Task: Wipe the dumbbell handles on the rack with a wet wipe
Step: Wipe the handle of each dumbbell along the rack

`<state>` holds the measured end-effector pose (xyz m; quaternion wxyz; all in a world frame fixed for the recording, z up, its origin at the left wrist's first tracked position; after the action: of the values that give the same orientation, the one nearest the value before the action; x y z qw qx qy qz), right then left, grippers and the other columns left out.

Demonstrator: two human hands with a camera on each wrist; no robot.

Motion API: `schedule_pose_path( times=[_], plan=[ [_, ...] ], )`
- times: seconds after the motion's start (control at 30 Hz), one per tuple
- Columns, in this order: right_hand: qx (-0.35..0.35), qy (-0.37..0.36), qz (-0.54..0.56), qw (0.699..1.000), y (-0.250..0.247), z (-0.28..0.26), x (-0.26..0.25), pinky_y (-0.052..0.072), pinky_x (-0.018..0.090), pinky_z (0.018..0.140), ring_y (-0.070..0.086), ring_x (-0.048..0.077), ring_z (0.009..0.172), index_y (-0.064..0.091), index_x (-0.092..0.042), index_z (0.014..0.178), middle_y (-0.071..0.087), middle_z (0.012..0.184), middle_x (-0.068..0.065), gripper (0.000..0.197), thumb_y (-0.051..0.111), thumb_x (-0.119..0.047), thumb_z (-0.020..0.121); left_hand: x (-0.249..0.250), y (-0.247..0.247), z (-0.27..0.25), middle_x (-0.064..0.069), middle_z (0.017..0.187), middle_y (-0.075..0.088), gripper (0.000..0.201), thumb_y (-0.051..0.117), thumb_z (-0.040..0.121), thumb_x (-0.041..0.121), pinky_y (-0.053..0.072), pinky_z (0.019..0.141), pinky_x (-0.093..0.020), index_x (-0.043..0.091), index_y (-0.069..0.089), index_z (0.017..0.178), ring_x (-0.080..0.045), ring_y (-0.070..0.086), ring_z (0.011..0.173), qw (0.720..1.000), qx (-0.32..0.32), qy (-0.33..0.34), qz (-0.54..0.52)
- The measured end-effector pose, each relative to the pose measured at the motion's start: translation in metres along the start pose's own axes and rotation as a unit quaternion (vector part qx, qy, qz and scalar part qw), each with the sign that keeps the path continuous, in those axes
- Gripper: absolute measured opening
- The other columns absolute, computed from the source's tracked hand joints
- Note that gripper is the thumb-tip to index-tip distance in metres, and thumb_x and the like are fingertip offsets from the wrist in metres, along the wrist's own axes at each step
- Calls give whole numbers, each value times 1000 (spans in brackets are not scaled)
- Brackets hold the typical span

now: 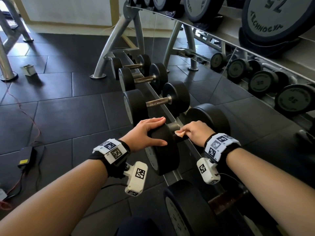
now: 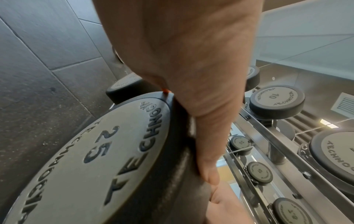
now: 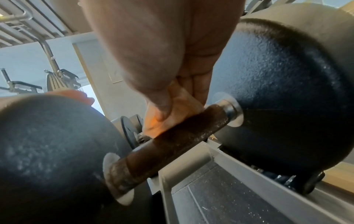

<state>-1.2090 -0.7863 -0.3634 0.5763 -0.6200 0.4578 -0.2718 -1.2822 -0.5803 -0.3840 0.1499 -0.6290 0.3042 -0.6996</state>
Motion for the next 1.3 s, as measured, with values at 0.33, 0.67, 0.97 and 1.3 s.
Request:
schedule_pose_path(
  times=[0.33,0.67,0.97,1.3],
  plan=[
    [29,-12,198,980,-17,1,23,47,24,90,64,0,98,75,-35,108,74,98,-15,21,59,-26,97,-8,-15,9,37,134,41,69,76,75,51,29,110,-22,48,46,138,11,35,126,998,-6,61,3],
    [132,20,285,949,-58,53,-20,51,29,91,68,8,98,75,-32,102,75,97,-11,13,65,-30,95,-41,-111,68,20,105,67,33,71,87,32,48,87,-15,45,65,117,8,61,94,993,87,38,-63],
    [148,120,367,910,-94,110,-57,60,41,65,65,23,78,59,-17,85,65,84,12,11,68,-19,92,-77,-162,99,8,128,61,41,71,88,28,44,97,-26,32,63,127,-12,58,112,995,92,4,28],
    [123,128,477,861,-72,161,-46,61,36,59,71,16,71,69,-7,84,69,77,9,16,79,-18,81,-61,-143,144,12,99,63,35,78,80,34,49,84,-15,32,70,115,0,59,89,986,142,51,-75]
  ],
)
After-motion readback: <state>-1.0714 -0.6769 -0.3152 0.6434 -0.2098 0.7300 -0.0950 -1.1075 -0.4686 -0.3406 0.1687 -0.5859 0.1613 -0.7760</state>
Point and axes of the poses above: each hand's wrist, its own z-axis towards the middle knuckle, its own y-axis out of the palm, x = y × z, the point moved 4 cm from there along z, towards the middle knuckle
